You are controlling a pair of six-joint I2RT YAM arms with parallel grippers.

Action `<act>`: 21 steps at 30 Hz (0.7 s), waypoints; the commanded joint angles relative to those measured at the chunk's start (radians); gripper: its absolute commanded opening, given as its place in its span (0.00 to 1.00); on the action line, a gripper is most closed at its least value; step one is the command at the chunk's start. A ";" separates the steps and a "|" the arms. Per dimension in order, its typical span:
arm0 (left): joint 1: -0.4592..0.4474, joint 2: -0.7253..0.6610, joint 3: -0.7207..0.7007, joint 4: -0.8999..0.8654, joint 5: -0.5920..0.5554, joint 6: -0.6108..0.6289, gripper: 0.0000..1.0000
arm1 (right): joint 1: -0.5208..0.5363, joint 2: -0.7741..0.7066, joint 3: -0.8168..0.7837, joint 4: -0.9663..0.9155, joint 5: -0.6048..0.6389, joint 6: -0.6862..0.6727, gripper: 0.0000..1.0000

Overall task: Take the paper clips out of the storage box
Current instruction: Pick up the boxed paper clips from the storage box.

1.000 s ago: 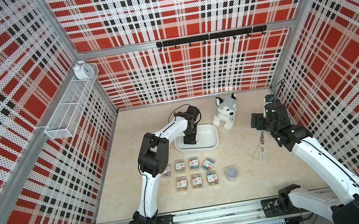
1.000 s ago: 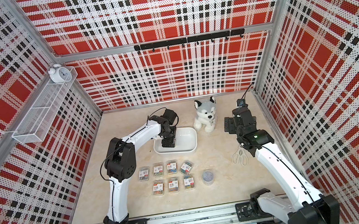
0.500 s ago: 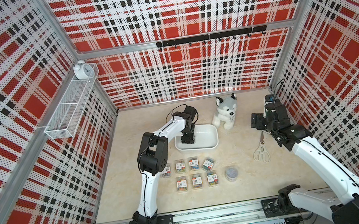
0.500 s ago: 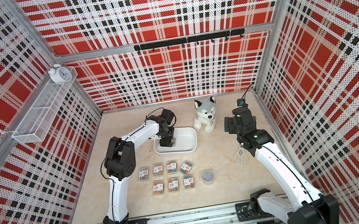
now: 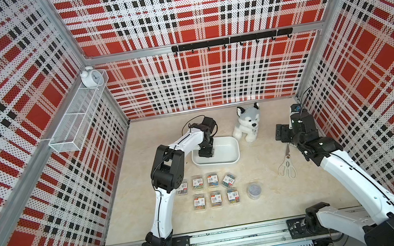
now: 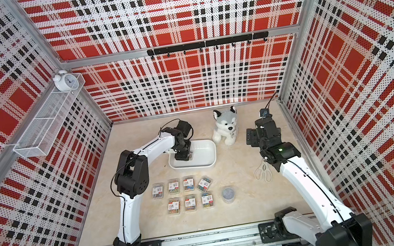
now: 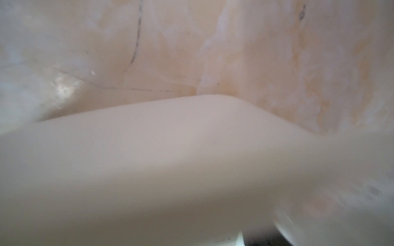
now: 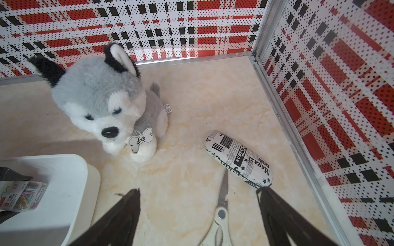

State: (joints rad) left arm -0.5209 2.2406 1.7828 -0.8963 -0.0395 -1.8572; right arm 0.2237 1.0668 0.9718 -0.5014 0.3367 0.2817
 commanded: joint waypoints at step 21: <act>-0.050 -0.040 -0.002 0.063 0.052 -0.004 0.48 | -0.014 -0.003 0.005 0.036 -0.029 0.026 0.89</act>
State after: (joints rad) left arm -0.5606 2.2379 1.7817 -0.8467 -0.0181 -1.8565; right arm 0.2184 1.0664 0.9714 -0.4927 0.3210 0.2897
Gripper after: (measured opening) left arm 0.541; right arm 0.896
